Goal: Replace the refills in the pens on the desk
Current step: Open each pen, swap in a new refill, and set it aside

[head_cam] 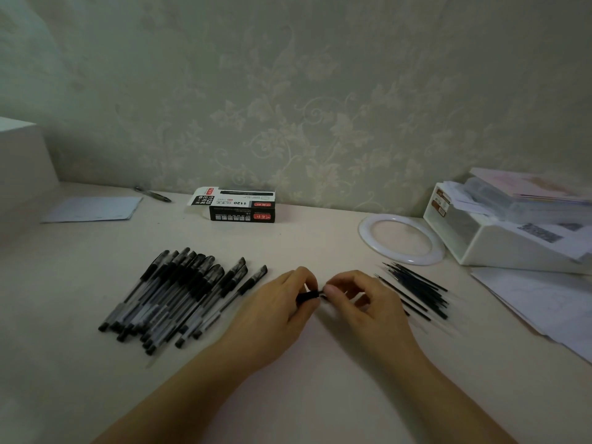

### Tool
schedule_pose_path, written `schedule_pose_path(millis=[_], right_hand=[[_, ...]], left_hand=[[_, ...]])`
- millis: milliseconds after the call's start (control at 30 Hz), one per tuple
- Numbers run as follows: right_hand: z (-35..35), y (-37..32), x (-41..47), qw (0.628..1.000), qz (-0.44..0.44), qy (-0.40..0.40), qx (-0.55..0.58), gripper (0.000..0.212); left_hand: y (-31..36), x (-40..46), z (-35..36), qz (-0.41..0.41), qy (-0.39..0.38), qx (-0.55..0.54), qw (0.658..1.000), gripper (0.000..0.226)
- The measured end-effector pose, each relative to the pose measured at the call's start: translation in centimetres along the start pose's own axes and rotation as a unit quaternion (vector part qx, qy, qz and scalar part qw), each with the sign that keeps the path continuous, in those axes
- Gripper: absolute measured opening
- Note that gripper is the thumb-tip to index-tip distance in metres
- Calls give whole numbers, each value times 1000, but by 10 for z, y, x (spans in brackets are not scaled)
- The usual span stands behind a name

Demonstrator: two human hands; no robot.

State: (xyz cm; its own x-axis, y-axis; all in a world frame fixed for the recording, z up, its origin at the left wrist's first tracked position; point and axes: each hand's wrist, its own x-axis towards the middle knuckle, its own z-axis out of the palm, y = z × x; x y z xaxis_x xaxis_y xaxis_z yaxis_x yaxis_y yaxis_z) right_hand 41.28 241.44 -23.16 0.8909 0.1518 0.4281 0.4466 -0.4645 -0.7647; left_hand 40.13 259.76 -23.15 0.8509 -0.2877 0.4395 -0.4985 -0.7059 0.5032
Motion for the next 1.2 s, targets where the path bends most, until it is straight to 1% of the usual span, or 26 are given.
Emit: schedule_pose_path(millis=[100, 267, 400, 467, 600, 667, 733, 833, 933, 1067, 1100, 1167, 1200], right_hand=[[1, 2, 0, 1000, -4, -19, 5, 9], [-1, 5, 0, 998, 12, -41, 42, 10], [-2, 5, 1, 996, 24, -48, 70, 9], [-3, 4, 2, 995, 32, -50, 82, 14], [-4, 1, 1, 995, 24, -50, 85, 20], [-2, 2, 1, 996, 25, -42, 78, 17], [-1, 2, 1, 996, 40, -31, 79, 4], [-1, 5, 1, 997, 27, -43, 53, 14], [-2, 5, 2, 996, 24, -54, 64, 12], [-2, 3, 1, 995, 31, -50, 80, 19], [-2, 2, 0, 995, 35, -43, 82, 17], [-2, 2, 1, 995, 46, -36, 79, 5], [-2, 2, 1, 996, 46, -38, 73, 3]], left_hand=[[-1, 0, 1, 6, -3, -11, 1000, 11], [-2, 1, 0, 13, -9, -37, 999, 4], [-3, 2, -1, -4, -24, -52, 998, 13], [-3, 2, -2, -14, -36, -49, 998, 19], [-2, 3, -2, -22, -32, -45, 998, 19], [0, 3, -1, -20, -27, -46, 998, 18], [0, 2, -1, -17, -23, -48, 998, 17], [0, 2, 0, -17, -25, -44, 999, 18], [-1, 2, 0, -14, -22, -44, 999, 16], [-2, 2, 0, -19, -21, -47, 999, 16], [-2, 2, 0, -17, -22, -46, 999, 16], [-1, 1, 1, -14, -22, -48, 999, 16], [-1, 1, 1, -15, -22, -51, 998, 16]])
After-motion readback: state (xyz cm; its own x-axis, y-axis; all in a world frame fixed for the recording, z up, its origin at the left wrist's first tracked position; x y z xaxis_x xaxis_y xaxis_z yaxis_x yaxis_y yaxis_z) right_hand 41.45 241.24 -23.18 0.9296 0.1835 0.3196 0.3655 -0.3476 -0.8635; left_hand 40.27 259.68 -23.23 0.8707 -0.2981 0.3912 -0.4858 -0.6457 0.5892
